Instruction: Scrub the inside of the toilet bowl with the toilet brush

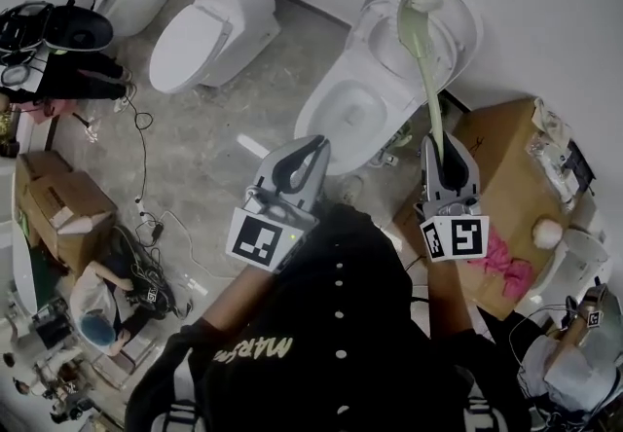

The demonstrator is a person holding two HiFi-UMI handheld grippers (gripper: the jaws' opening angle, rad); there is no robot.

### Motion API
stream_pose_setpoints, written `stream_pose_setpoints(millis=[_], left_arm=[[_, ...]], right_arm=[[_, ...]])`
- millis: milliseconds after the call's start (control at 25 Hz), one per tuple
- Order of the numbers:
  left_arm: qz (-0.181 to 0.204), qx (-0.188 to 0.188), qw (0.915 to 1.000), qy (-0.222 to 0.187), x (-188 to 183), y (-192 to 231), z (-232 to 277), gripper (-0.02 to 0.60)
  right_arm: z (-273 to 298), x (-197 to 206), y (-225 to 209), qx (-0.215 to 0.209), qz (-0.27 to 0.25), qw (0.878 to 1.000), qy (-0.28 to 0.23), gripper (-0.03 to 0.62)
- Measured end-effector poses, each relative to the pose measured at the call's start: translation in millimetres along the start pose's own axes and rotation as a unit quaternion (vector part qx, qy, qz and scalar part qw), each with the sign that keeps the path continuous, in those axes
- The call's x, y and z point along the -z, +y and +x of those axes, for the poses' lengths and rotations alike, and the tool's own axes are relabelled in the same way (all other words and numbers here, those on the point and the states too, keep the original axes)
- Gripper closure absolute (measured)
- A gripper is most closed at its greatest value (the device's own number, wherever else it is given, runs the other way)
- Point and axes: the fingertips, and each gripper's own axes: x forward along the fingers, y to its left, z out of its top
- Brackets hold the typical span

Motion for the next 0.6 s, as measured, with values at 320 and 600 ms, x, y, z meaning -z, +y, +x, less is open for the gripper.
stream_pose_setpoints(millis=[320, 600], left_arm=[[-0.027, 0.025, 0.9984, 0.043, 45.9, 18.1, 19.9, 0.54], [-0.039, 0.027, 0.9962, 0.072, 90.3, 37.4, 28.6, 0.54]], right_arm=[[38.4, 83.1, -0.2, 0.007, 0.004, 0.996, 0.092, 0.508], [59.3, 170.7, -7.0, 0.037, 0.038, 0.985, 0.167, 0.508]])
